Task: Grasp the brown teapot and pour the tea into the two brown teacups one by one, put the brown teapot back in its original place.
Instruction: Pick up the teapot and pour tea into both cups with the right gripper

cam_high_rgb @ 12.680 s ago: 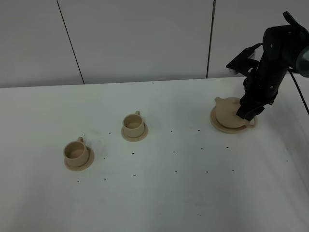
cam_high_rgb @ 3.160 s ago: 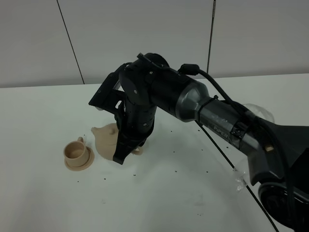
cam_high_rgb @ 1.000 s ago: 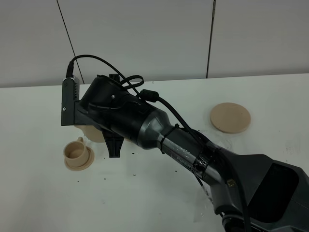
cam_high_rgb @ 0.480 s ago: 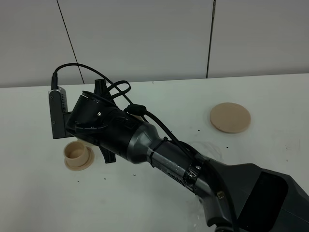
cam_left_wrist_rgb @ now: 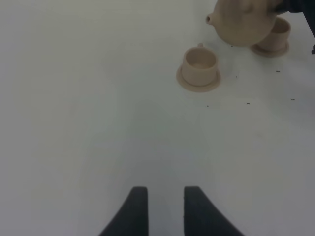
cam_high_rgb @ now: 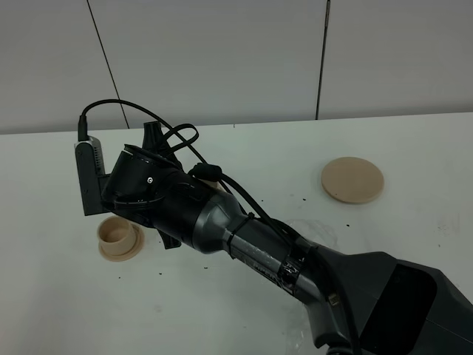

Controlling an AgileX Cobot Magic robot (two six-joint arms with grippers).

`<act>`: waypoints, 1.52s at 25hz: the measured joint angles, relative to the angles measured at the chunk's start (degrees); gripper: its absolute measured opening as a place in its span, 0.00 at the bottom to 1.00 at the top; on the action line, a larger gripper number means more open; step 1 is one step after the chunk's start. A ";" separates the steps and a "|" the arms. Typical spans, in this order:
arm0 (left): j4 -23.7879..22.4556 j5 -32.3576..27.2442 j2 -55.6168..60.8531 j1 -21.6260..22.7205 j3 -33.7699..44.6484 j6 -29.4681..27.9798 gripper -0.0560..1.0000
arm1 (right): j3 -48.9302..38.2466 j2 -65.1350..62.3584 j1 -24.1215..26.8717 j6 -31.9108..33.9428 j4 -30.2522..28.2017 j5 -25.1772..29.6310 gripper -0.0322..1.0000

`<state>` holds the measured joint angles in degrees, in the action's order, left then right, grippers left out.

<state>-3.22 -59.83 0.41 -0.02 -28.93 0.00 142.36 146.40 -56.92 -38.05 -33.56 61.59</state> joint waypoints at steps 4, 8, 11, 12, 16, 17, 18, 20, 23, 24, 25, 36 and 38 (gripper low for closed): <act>0.00 0.00 0.00 0.00 0.00 0.00 0.29 | 0.00 0.00 0.00 -0.02 -1.36 0.00 0.13; 0.00 0.00 0.00 0.00 0.00 0.00 0.29 | 0.00 0.00 -0.12 -0.02 -3.70 0.00 0.13; 0.00 0.00 0.00 0.00 0.00 0.00 0.29 | 0.00 0.00 -0.25 -0.02 -4.61 0.05 0.13; 0.00 0.00 0.00 0.00 0.00 0.00 0.29 | 0.00 0.00 -0.31 -0.02 -4.90 0.11 0.13; 0.00 0.00 0.00 0.00 0.00 0.00 0.29 | 0.00 0.00 -0.91 -1.21 -5.54 0.98 0.13; 0.00 0.00 0.00 0.00 0.00 0.00 0.29 | 0.00 0.00 -1.14 -1.35 -6.10 1.25 0.13; 0.00 0.00 0.00 0.00 0.00 0.00 0.29 | 0.00 0.00 -1.38 -1.54 -6.45 1.49 0.13; 0.00 0.00 0.00 0.00 0.00 0.00 0.29 | 0.00 0.00 -1.68 -2.04 -7.07 1.60 0.13; 0.00 0.00 0.00 0.00 0.00 0.00 0.29 | 0.00 0.05 -1.74 -2.82 -7.28 1.78 0.13; 0.00 0.00 0.00 0.00 0.00 0.00 0.29 | 0.00 0.12 -1.74 -2.88 -7.41 1.91 0.13; 0.00 0.00 0.00 0.00 0.00 0.00 0.29 | 0.00 0.26 -1.74 -3.09 -7.69 1.91 0.13; 0.00 0.00 0.00 0.00 0.00 0.00 0.29 | 0.02 2.51 -1.74 -4.32 -8.78 1.54 0.13; 0.00 0.00 0.00 0.00 0.00 0.00 0.29 | 0.02 2.58 -1.84 -4.65 -8.95 1.54 0.13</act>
<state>-3.22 -59.83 0.41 -0.02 -28.93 0.00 142.38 148.98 -58.76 -42.70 -42.51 63.13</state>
